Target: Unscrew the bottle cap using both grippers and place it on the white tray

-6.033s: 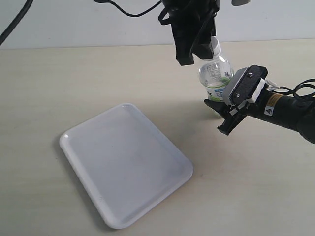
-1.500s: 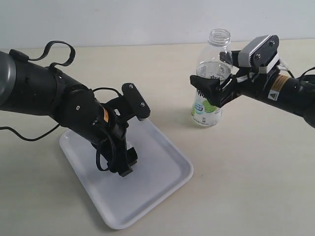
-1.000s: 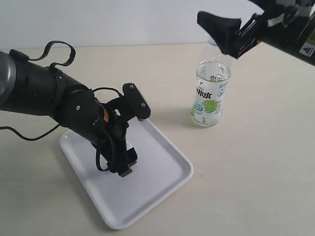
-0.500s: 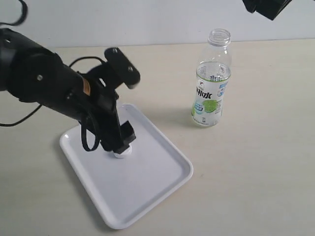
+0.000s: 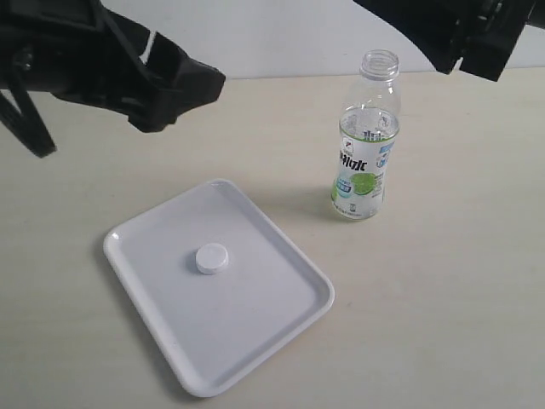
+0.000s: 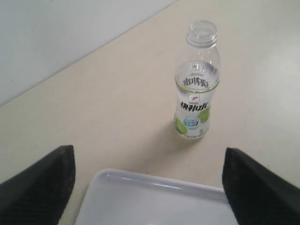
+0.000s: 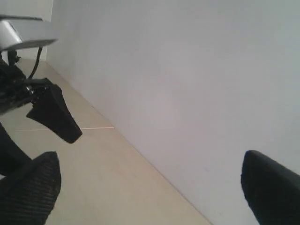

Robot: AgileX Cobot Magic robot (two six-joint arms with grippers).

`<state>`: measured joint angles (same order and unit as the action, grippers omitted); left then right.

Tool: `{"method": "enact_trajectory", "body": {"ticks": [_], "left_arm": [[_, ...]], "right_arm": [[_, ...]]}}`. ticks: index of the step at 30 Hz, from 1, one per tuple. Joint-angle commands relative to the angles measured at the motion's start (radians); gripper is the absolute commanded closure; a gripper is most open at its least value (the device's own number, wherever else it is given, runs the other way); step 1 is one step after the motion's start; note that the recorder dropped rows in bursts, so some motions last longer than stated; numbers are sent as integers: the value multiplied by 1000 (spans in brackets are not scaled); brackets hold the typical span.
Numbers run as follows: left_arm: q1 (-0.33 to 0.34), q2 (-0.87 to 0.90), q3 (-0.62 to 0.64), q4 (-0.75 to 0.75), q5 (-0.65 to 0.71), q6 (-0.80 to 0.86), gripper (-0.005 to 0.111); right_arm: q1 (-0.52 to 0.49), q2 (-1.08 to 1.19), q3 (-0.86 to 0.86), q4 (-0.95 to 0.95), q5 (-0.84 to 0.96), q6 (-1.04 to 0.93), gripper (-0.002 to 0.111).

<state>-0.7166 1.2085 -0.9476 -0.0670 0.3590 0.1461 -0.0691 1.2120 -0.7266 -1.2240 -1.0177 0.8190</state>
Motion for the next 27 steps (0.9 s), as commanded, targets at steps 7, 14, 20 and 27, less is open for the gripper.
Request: {"method": "enact_trajectory", "body": {"ticks": [7, 14, 20, 27], "left_arm": [[-3, -44, 2, -85, 62, -11, 27], [-3, -50, 2, -85, 62, 1, 96], [-3, -157, 57, -125, -22, 24, 107], [-3, -581, 614, -264, -606, 10, 107]], "right_arm": [[-1, -9, -8, -12, 28, 153, 16], [-1, -13, -8, -33, 73, 307, 72], [-1, -71, 52, -48, 368, 465, 108], [-1, -416, 356, 159, 522, 309, 108]]}}
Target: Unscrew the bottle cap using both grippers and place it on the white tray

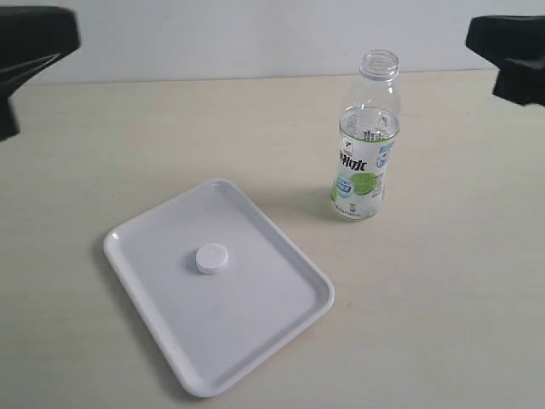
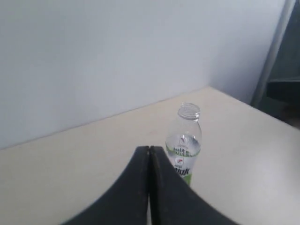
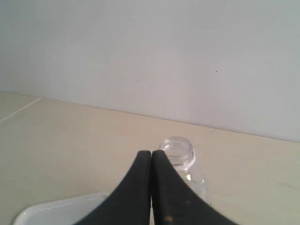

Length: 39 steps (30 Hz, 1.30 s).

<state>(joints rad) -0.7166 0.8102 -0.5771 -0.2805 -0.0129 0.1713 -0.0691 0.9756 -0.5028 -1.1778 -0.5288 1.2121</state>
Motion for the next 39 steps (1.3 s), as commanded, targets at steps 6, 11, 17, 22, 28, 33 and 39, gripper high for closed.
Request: {"method": "enact_trajectory", "body": {"ticks": [6, 11, 17, 22, 28, 33, 39], "left_arm": [[-3, -494, 494, -53, -328, -66, 107], [-3, -630, 577, -44, -329, -135, 107], [-3, -659, 577, -33, -234, -156, 107], [-3, -659, 577, -40, -169, -153, 107], [-3, -659, 577, -40, -169, -151, 107], [-3, -659, 577, -40, -169, -151, 107], [-3, -659, 577, -40, -169, -151, 107]], "right_arm": [[-1, -505, 345, 102, 102, -37, 108], [-1, -630, 490, 102, 126, -32, 108], [-1, -650, 503, 74, 124, 53, 108], [-1, -650, 503, 77, 117, 101, 108], [-1, -650, 503, 77, 116, 97, 108], [-1, -650, 503, 77, 116, 97, 108], [19, -650, 503, 77, 116, 97, 108]]}}
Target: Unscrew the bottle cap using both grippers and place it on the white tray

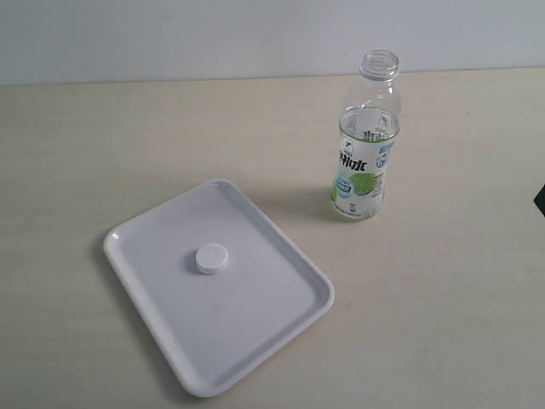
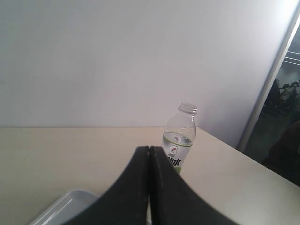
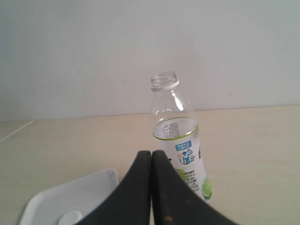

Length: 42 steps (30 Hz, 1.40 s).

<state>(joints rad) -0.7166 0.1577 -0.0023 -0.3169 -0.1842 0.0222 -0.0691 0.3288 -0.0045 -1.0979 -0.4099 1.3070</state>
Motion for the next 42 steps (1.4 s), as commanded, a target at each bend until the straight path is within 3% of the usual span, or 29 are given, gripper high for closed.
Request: {"method": "enact_trajectory", "body": {"ticks": [1, 12, 20, 37, 40, 42], "left_arm": [[-3, -7, 2, -4, 2, -2, 107], [-3, -7, 2, -4, 2, 1, 107], [-3, -7, 2, -4, 2, 1, 107], [-3, -6, 2, -4, 21, 0, 107], [-3, -6, 2, -4, 21, 0, 107], [-3, -6, 2, -4, 21, 0, 107]], "right_arm": [[26, -3, 5, -3, -5, 2, 108], [35, -23, 5, 7, 91, -12, 108], [19, -327, 5, 24, 287, -19, 108], [-17, -329, 5, 47, 351, 6, 108], [-17, -329, 5, 125, 362, -64, 108], [-17, -329, 5, 262, 372, -264, 108]]}}
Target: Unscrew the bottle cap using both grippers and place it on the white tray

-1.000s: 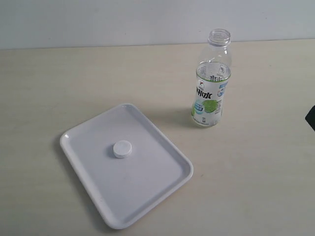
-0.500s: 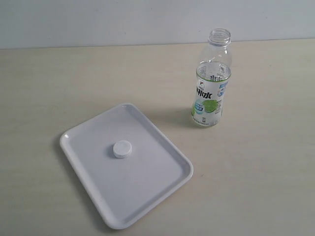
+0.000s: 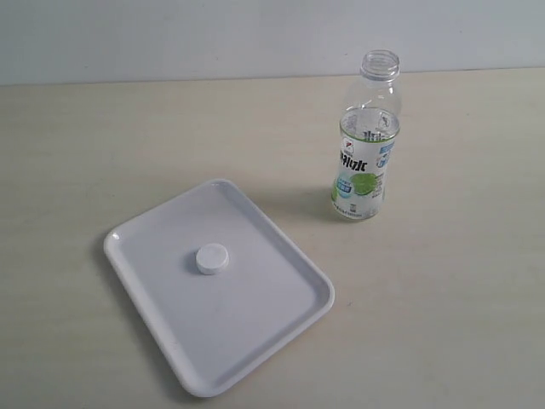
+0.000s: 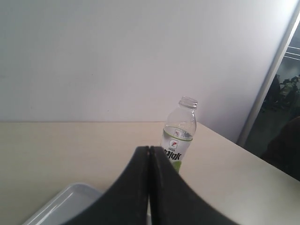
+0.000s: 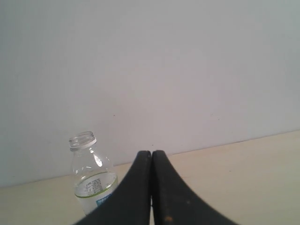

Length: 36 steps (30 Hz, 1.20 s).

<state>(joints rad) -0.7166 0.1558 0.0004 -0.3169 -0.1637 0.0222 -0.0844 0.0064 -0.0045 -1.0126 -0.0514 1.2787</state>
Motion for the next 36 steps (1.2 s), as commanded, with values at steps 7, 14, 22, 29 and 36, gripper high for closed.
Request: {"method": "enact_trajectory", "body": {"ticks": [7, 14, 22, 29, 36], "left_arm": [[-3, -4, 0, -4, 1, 0, 107], [-3, -4, 0, -4, 2, 0, 107], [-3, -4, 0, -4, 2, 0, 107], [-3, -4, 0, -4, 2, 0, 107], [-3, -4, 0, 26, 6, 40, 107]], "right_arm": [[-4, -6, 5, 907, 102, -1115, 108], [-11, -6, 5, 927, 102, -1130, 108], [-11, -6, 5, 934, 106, -1045, 108], [-11, -6, 5, 934, 106, -1047, 108], [-11, -6, 5, 934, 106, -1047, 108]]}}
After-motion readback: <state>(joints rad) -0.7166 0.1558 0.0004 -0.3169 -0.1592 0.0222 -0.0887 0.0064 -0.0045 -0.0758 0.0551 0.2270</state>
